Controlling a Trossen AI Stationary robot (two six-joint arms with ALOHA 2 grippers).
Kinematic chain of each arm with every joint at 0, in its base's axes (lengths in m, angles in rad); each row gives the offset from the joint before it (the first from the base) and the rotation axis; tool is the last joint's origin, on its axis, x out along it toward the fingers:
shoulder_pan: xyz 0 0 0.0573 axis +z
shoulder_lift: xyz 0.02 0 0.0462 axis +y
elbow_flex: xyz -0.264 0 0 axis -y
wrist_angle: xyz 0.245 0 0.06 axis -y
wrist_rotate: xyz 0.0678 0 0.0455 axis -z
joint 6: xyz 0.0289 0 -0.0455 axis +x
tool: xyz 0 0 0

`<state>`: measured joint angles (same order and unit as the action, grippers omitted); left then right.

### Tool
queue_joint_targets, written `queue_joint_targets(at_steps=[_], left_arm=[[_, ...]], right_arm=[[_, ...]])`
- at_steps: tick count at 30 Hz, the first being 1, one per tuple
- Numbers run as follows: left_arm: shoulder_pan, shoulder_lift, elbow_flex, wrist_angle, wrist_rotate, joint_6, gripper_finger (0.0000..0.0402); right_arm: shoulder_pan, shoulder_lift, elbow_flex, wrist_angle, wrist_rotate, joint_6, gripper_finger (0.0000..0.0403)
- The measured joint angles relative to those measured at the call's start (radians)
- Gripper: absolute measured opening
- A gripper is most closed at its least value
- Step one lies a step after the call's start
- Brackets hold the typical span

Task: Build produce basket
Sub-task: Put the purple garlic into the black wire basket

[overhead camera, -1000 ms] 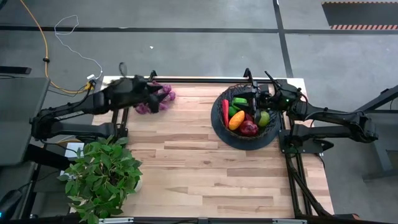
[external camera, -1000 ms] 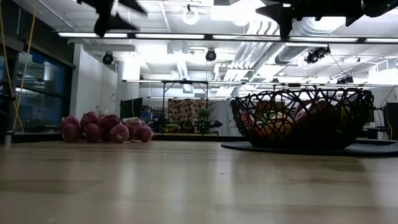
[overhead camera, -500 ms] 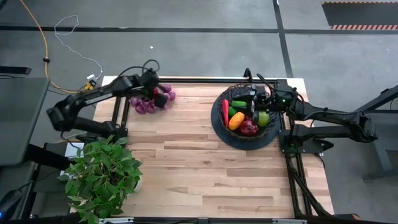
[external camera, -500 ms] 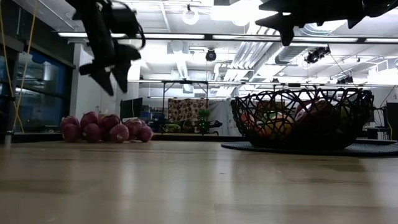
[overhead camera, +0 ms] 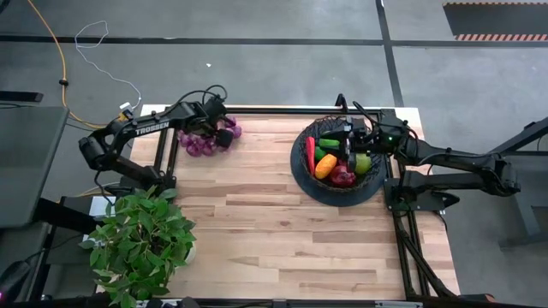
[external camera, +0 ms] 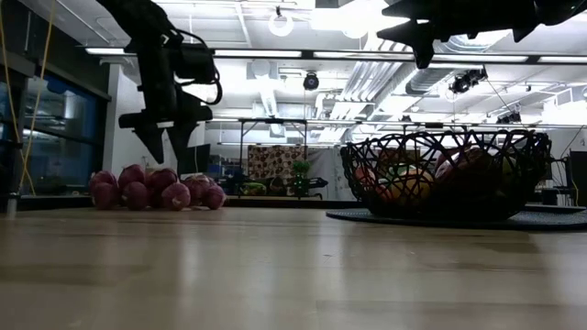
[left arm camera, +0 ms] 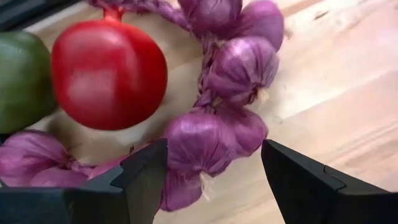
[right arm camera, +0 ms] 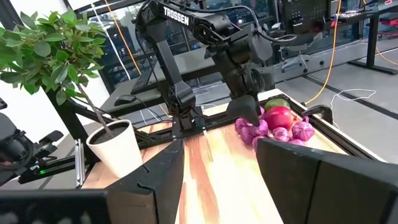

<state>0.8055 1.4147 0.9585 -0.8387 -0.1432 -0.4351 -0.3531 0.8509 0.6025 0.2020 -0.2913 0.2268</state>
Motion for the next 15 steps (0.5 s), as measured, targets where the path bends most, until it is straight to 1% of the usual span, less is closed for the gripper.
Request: queue_joint_targets(at_steps=[4, 10, 15], left_arm=[[0.000, 0.000, 0.001, 0.012, -0.047, 0.000, 0.0251], [0.000, 0.002, 0.001, 0.037, -0.021, 0.001, 0.0251], [0.000, 0.034, 0.001, 0.048, -0.026, 0.009, 0.0251]], right_arm=[[0.000, 0.000, 0.000, -0.009, 0.000, 0.000, 0.0183], [0.000, 0.000, 0.000, -0.038, 0.000, 0.000, 0.0183], [0.000, 0.000, 0.000, -0.042, 0.000, 0.000, 0.0183]])
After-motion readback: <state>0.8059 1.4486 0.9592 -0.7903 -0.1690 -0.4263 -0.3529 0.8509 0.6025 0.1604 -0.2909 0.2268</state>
